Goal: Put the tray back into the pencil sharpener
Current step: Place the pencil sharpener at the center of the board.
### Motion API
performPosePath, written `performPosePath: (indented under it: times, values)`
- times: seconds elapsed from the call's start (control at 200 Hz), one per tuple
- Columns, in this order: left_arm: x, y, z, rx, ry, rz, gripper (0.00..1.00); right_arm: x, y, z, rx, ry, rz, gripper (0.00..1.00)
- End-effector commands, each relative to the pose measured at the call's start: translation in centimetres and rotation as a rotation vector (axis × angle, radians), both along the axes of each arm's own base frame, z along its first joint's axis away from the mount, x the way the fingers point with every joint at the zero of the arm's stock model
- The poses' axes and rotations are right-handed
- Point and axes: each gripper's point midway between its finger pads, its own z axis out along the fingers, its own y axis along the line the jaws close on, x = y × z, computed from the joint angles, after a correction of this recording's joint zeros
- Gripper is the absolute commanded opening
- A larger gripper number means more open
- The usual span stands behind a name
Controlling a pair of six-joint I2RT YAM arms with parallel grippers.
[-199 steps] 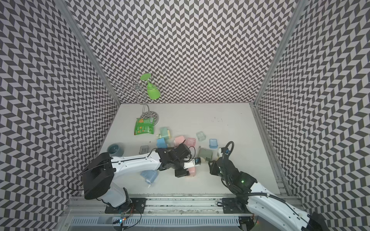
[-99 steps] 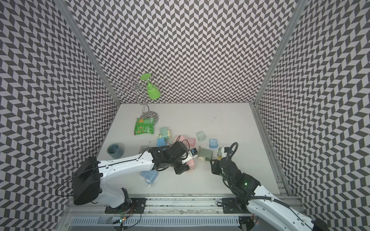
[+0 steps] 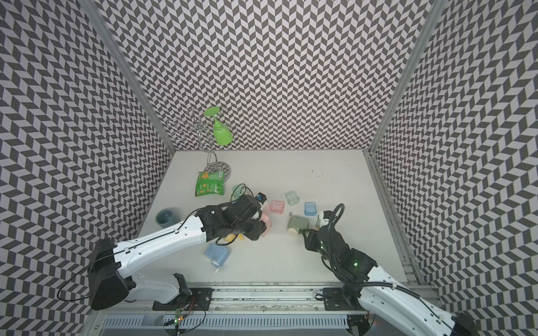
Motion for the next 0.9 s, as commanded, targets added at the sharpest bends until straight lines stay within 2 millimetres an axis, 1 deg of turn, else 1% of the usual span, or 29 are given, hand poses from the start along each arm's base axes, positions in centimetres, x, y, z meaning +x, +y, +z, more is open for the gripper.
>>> performPosePath:
  times: [0.0, 0.125, 0.3, 0.361, 0.366, 0.466, 0.566, 0.646, 0.791, 0.896]
  values:
    - [2.2, 4.3, 2.8, -0.050, 0.017, 0.254, 0.00, 1.0, 0.8, 4.0, 0.101, -0.093, -0.007, 0.31]
    - [3.9, 7.5, 3.4, -0.089, 0.051, 0.362, 0.00, 1.2, 0.9, 5.0, 0.114, -0.112, -0.012, 0.32]
    - [7.0, 12.8, 4.3, -0.059, 0.025, 0.478, 0.00, 1.9, 1.3, 6.5, 0.117, -0.141, -0.011, 0.32]
    - [8.1, 14.1, 4.2, -0.052, 0.026, 0.502, 0.00, 2.2, 1.4, 6.8, 0.107, -0.148, -0.013, 0.32]
    - [8.2, 14.5, 4.2, -0.051, 0.025, 0.511, 0.00, 2.3, 1.4, 6.8, 0.106, -0.149, -0.012, 0.32]
    - [10.0, 16.2, 3.5, -0.030, 0.027, 0.532, 0.00, 2.8, 1.5, 7.0, 0.086, -0.157, -0.015, 0.32]
    - [11.7, 17.8, 2.2, -0.001, 0.037, 0.552, 0.00, 3.6, 1.5, 7.2, 0.078, -0.165, -0.025, 0.32]
    - [13.2, 18.8, 1.4, -0.011, 0.051, 0.570, 0.00, 4.2, 1.7, 7.4, 0.078, -0.168, -0.028, 0.32]
    - [15.0, 19.7, -0.5, 0.000, 0.079, 0.575, 0.00, 5.2, 1.4, 7.3, 0.057, -0.166, -0.041, 0.32]
    - [16.0, 19.8, -2.5, 0.015, 0.128, 0.572, 0.00, 5.9, 1.2, 7.1, 0.050, -0.160, -0.047, 0.32]
